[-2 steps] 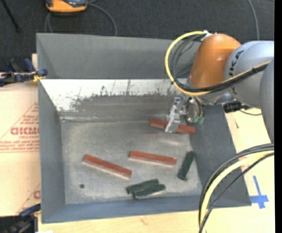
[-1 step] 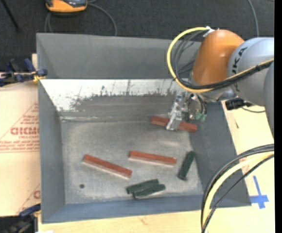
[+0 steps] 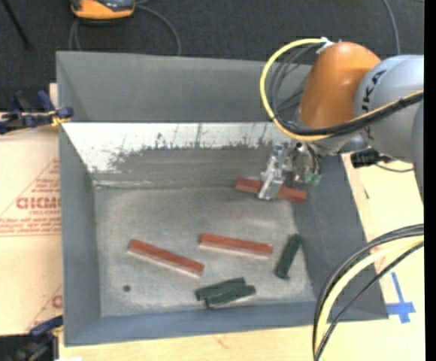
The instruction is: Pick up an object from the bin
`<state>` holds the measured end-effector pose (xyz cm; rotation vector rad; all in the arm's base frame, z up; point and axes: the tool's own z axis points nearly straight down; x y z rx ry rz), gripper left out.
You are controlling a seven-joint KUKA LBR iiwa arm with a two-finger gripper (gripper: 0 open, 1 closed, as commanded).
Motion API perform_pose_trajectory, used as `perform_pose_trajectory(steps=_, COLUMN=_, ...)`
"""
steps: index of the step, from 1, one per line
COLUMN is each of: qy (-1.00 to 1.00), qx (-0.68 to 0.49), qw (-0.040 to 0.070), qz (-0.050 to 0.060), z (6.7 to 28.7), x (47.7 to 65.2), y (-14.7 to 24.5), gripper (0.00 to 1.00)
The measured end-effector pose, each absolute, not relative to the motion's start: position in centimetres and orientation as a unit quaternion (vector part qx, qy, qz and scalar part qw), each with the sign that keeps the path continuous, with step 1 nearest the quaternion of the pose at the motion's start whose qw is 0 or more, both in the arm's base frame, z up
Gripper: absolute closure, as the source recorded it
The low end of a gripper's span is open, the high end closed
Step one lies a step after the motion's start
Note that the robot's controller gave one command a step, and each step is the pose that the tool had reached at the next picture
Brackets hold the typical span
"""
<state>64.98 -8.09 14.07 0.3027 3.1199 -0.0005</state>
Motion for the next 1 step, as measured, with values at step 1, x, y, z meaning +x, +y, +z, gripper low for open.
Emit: perform_pose_trajectory(steps=1, qy=0.995, qx=0.096, qw=0.003, qz=0.0, z=14.83, x=64.98, y=-8.09, gripper=1.0)
